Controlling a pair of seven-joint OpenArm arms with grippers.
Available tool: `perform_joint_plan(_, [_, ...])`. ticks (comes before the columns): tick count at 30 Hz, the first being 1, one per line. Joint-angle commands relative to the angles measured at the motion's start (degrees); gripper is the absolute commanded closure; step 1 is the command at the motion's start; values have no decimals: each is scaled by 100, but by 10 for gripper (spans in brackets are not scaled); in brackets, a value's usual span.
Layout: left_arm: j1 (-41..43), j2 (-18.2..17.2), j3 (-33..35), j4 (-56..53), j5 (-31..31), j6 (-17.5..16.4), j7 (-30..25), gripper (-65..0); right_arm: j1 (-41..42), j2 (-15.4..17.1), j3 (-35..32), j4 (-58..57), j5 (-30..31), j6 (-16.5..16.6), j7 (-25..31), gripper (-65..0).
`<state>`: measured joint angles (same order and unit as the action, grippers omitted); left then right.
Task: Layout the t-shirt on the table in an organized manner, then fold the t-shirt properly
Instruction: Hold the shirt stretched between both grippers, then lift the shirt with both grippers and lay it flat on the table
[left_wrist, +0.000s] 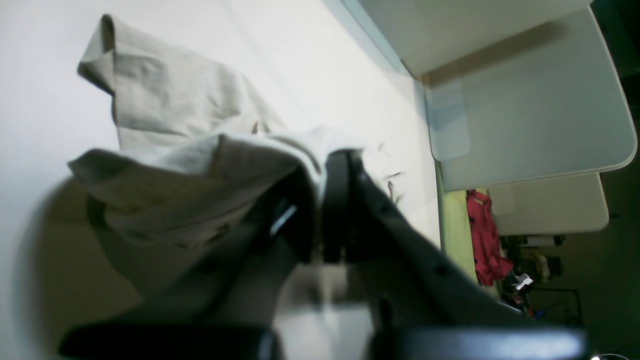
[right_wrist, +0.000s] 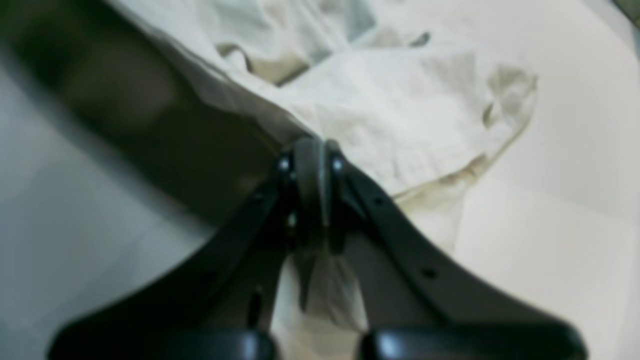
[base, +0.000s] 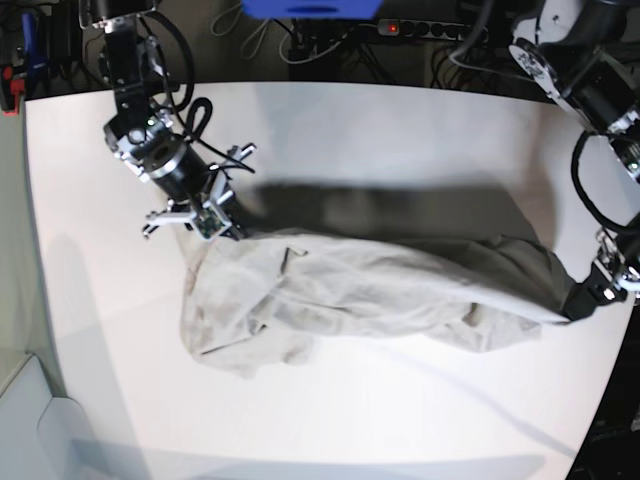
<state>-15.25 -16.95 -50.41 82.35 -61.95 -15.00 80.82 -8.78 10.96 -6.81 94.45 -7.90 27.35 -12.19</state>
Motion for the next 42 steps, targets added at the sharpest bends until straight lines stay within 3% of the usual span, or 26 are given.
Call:
perform_joint_plan(1, [-141, -94, 0, 77, -156, 10, -82, -1, 117, 42, 35, 97, -49, -23, 98, 0])
perform_joint_plan(6, [-150, -94, 0, 77, -165, 10, -82, -1, 311, 42, 70, 361, -129, -23, -386, 0])
perform_joint_plan(11, [-388, -94, 61, 60, -121, 10, -82, -1, 539, 42, 422, 871, -129, -23, -447, 0])
perform_joint_plan(16, [-1091, -164, 694, -169, -86, 46, -82, -1, 926, 42, 843, 1486, -129, -23, -447, 0])
perform_joint_plan(21, [-1733, -94, 1081, -362, 485, 28, -86, -1, 1339, 42, 1160, 2181, -129, -23, -421, 0])
perform_joint_plan(23, [-2058, -94, 1327, -494, 626, 19, -455, -1, 1664, 69, 1186, 2278, -137, -23, -412, 0])
perform_joint_plan(26, [-2524, -94, 1758, -784, 732, 19, -816, -1, 2157, 341, 1476, 2260, -137, -23, -412, 0])
perform_joint_plan(29, [-3025, -85, 2189, -1101, 732, 37, -1000, -1, 2711, 403, 1775, 2251, -137, -23, -421, 0])
perform_joint_plan(34, [-3816, 231, 2725, -1602, 732, 46, -1396, -1, 3554, 842, 2022, 2190, -137, -23, -456, 0])
perform_joint_plan(38, [-4519, 442, 2778, -1742, 732, 28, -1422, -1, 3994, 1212, 2022, 2198, -137, -23, -456, 0])
perform_joint_plan(42, [-4757, 407, 2760, -1707, 670, 10, -1378, -1, 3924, 1282, 2145, 2278, -146, -23, -456, 0])
